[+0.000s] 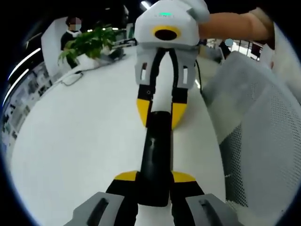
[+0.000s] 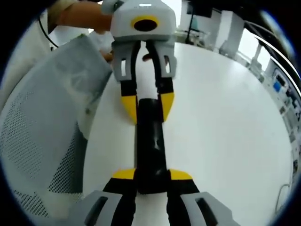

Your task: Press the specified remote control buttons in sequence, fully releasing each button before pressing the next.

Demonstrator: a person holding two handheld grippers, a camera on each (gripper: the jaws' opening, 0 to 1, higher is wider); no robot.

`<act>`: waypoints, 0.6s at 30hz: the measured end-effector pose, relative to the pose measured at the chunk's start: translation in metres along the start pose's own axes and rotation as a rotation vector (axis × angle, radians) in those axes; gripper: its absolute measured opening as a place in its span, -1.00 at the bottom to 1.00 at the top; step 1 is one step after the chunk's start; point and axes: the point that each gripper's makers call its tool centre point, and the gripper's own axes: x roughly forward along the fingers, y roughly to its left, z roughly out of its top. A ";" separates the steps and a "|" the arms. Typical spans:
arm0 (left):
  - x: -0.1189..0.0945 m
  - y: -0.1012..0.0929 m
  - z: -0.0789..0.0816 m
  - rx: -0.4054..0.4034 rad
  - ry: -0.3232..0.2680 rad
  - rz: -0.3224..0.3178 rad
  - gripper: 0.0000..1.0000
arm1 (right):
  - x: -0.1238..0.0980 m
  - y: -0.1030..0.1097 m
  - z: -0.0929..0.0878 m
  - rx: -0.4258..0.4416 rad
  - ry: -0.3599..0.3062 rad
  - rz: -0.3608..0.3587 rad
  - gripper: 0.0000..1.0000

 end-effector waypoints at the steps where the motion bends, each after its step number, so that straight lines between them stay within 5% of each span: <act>1: 0.000 0.000 0.000 0.000 0.000 0.000 -0.52 | 0.000 0.000 0.000 0.001 0.001 0.000 -0.58; 18: -0.001 -0.001 0.001 0.003 -0.004 -0.001 -0.52 | -0.011 -0.004 0.004 0.025 -0.011 -0.011 -0.53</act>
